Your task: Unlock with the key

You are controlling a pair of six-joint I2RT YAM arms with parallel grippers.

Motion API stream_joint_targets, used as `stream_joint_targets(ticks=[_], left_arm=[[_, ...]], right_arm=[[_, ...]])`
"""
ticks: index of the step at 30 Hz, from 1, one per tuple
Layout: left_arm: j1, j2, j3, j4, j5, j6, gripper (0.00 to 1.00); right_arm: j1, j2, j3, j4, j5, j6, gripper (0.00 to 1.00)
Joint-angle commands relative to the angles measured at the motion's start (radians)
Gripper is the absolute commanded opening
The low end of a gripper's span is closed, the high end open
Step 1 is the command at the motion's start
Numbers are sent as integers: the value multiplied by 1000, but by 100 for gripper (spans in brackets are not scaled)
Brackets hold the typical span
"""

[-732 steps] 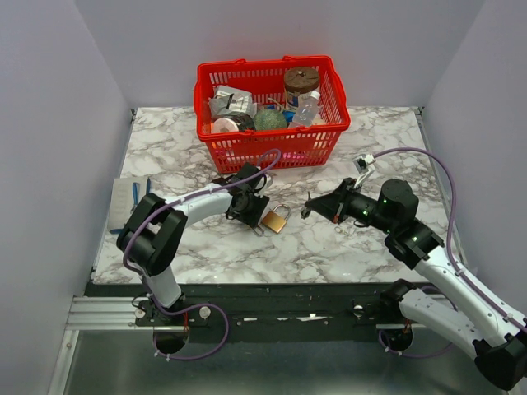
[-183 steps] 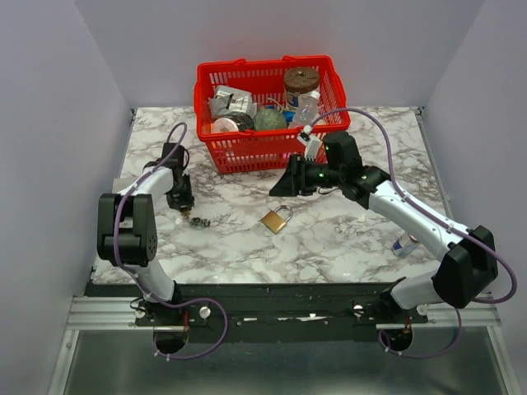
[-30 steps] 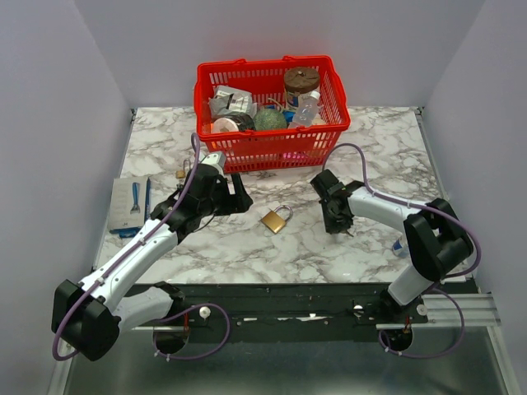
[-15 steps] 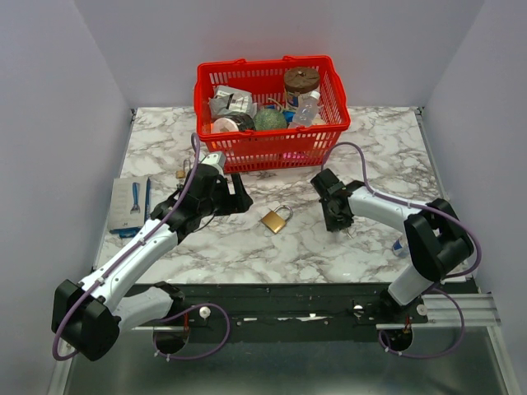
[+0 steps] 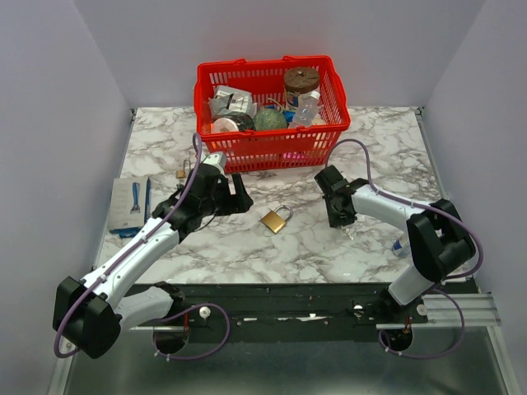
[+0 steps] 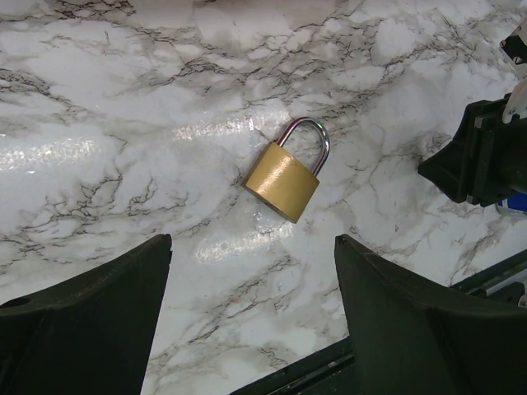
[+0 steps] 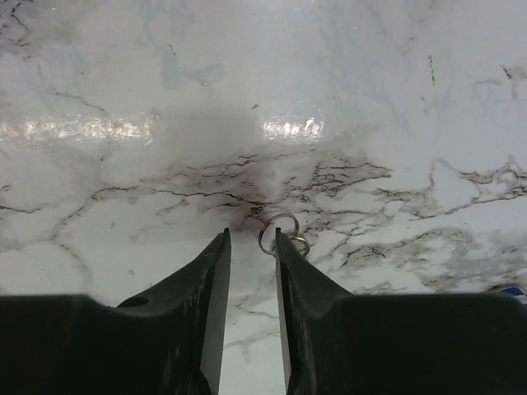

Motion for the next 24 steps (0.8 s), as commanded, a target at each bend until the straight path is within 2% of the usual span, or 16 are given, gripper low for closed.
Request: stream_joint_targets(ticks=[1, 7, 15, 19, 20, 24], left_arm=[[-7, 0, 8, 24, -21, -6, 88], [-5, 1, 8, 22, -17, -9, 88], [-7, -20, 8, 4, -26, -12, 88], [-7, -39, 5, -2, -26, -20, 88], [-7, -46, 5, -5, -26, -20, 88], [-7, -58, 5, 1, -24, -16, 88]], right_arm=[[-13, -15, -22, 29, 35, -14, 36], [-17, 21, -12, 40, 12, -27, 35], [-23, 59, 13, 20, -9, -20, 28], [-25, 62, -2, 16, -25, -12, 19], [-25, 61, -4, 16, -31, -12, 13], [-25, 36, -1, 12, -66, -4, 1]])
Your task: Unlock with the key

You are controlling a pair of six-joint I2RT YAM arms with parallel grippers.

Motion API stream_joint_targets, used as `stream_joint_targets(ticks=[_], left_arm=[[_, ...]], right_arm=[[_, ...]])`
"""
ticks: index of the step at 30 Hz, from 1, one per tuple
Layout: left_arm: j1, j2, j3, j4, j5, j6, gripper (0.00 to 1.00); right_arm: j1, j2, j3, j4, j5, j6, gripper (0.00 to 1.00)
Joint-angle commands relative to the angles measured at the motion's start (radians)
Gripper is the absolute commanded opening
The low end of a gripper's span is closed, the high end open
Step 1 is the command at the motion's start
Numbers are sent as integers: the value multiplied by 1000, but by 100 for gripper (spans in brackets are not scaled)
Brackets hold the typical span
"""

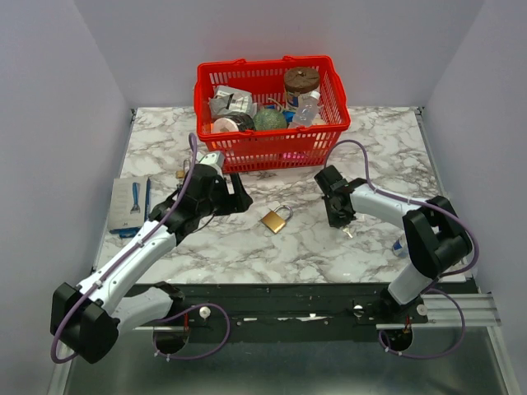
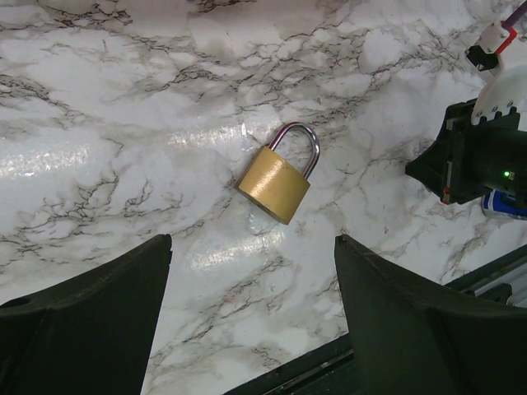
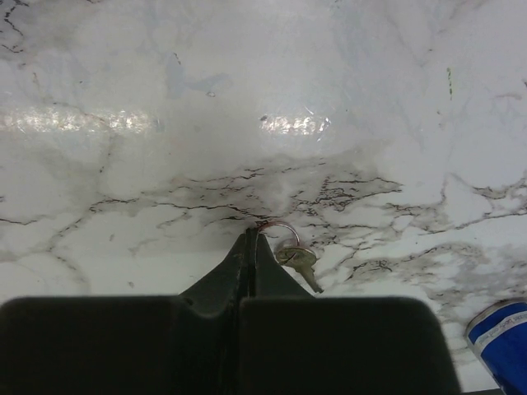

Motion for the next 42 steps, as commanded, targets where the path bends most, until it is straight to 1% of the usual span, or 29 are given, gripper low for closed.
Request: stream_joint_targets(ticks=[1, 6, 7, 11, 14, 15, 16, 18, 20, 22, 28, 35, 42], left_arm=[[-7, -29, 5, 5, -27, -4, 88], [-8, -40, 3, 25, -9, -1, 88], [-8, -43, 2, 33, -1, 1, 88], [-10, -61, -21, 121, 74, 28, 88], [-11, -54, -43, 221, 205, 56, 89], [-13, -49, -48, 278, 276, 56, 89], [-16, -45, -54, 302, 314, 55, 90], [-22, -32, -55, 364, 364, 53, 90], [-33, -25, -46, 385, 413, 56, 91], [-41, -20, -38, 387, 419, 64, 91], [-76, 3, -35, 482, 422, 47, 92], [-110, 49, -35, 603, 401, -17, 93], [-159, 124, 5, 639, 339, 13, 93]], right_arm=[[-9, -11, 0, -12, -57, 16, 1], [-9, -72, 20, -30, -109, 14, 1], [-9, -89, 30, -33, -141, 19, 1], [-12, -183, 52, -43, -219, 39, 1], [-10, -236, 81, -50, -276, 53, 1], [-10, -253, 90, -56, -311, 57, 1], [-10, -262, 103, -58, -350, 65, 1], [-10, -278, 136, -58, -390, 74, 1], [-10, -296, 161, -55, -457, 83, 1], [-10, -312, 208, -58, -511, 106, 1], [-10, -345, 334, -32, -675, 168, 1], [-10, -347, 440, -24, -785, 227, 1], [-10, -345, 497, 0, -864, 281, 1]])
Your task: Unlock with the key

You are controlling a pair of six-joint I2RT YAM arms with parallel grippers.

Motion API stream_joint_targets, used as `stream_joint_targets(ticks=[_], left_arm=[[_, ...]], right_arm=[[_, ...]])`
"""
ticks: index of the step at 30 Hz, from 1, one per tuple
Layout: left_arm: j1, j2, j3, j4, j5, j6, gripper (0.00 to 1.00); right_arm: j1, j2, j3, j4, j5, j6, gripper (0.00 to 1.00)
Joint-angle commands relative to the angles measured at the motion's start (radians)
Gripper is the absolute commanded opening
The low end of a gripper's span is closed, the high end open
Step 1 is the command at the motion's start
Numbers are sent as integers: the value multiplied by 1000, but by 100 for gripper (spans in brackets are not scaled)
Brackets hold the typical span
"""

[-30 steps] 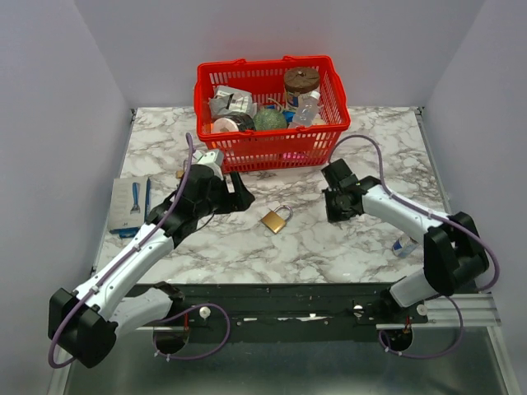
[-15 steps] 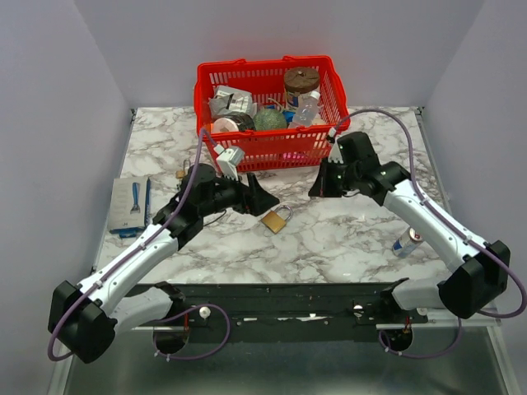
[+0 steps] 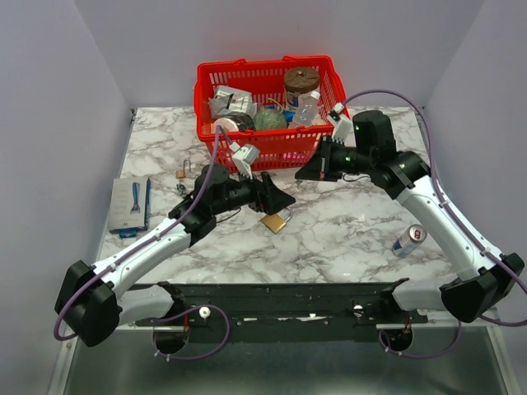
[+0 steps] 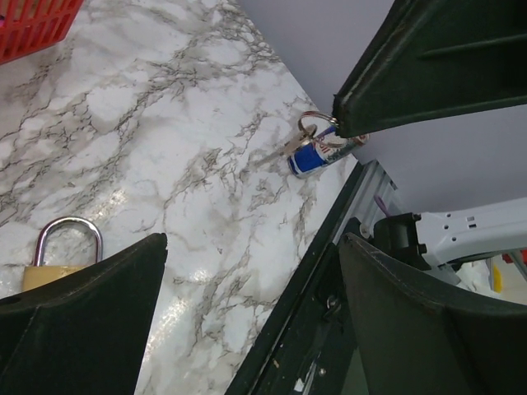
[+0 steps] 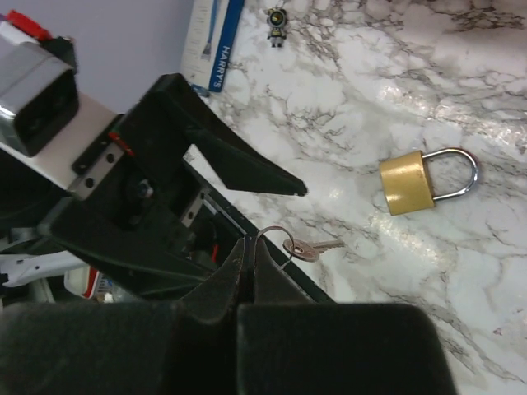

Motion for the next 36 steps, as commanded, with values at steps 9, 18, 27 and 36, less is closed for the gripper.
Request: stream_joint_targets(ticks=[9, 18, 27, 36], left_arm=[[-95, 96, 114, 88, -127, 91, 89], [-105, 93, 100, 102, -158, 91, 69], [-116, 90, 103, 99, -204, 103, 75], [-134, 63, 81, 114, -227, 116, 52]], right_arm=[[-4, -11, 62, 47, -143, 91, 1], [-12, -14, 43, 74, -165, 119, 1], [-21, -25, 20, 96, -192, 137, 1], [-29, -28, -2, 99, -203, 143, 1]])
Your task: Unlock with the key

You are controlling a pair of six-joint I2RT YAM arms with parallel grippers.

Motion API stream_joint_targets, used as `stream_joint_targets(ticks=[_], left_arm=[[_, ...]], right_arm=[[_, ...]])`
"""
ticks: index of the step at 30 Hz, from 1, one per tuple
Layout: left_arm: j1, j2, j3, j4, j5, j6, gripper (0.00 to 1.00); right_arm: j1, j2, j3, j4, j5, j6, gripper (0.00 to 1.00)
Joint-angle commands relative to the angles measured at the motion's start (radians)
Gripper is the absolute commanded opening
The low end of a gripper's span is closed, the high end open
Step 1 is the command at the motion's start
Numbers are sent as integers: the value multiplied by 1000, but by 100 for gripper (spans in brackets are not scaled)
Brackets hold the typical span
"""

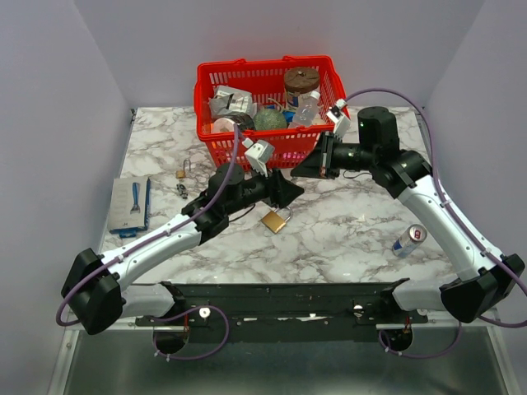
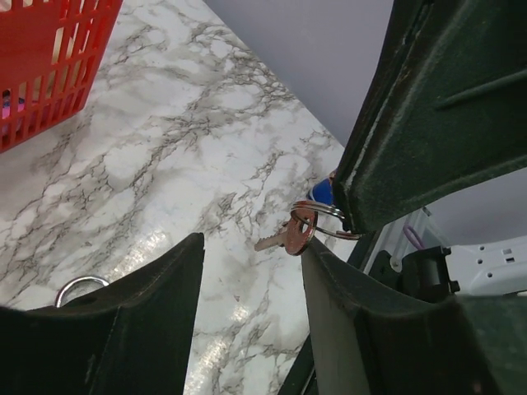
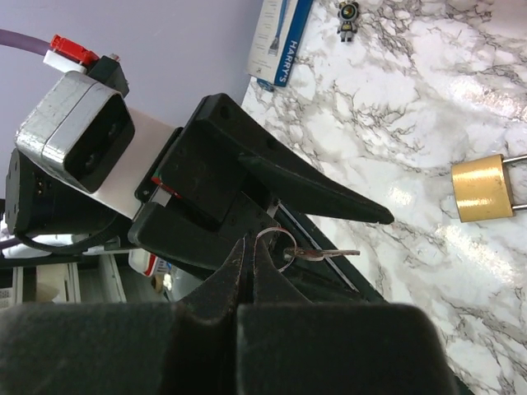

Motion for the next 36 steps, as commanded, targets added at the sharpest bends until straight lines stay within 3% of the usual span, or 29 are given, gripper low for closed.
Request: stream_joint_targets(ticks=[1, 2, 7, 8, 12, 18, 20, 21, 24, 26, 36], left_arm=[[-14, -31, -8, 48, -42, 27, 49], [-14, -36, -10, 46, -42, 29, 41], [-17, -51, -25, 41, -40, 26, 22], [-17, -54, -33, 43, -40, 24, 14], [-19, -73, -51, 28, -43, 24, 0], [-20, -94, -53, -18, 10, 50, 0], [-19, -91, -25, -72, 53, 68, 0], [-19, -90, -17, -87, 93, 68, 0], [-17, -91, -5, -121, 164, 59, 0], [-19, -91, -4, -121, 230, 46, 0], [-19, -82, 32, -132, 400, 13, 0]], right_arm=[[-10, -27, -14, 17, -39, 13, 1], [-10, -29, -15, 17, -42, 13, 1], [-13, -30, -23, 17, -42, 13, 1], [-15, -32, -26, 17, -40, 13, 1], [-18, -38, -41, 17, -29, 14, 1], [-19, -65, -67, 17, 7, -41, 2], [-19, -87, -69, 19, 17, -120, 11], [-18, -93, -69, 19, 17, -153, 21], [-18, -121, -71, 8, 8, -266, 37], [-18, -136, -75, 3, -15, -326, 42], [10, -114, -124, 11, -207, -414, 42]])
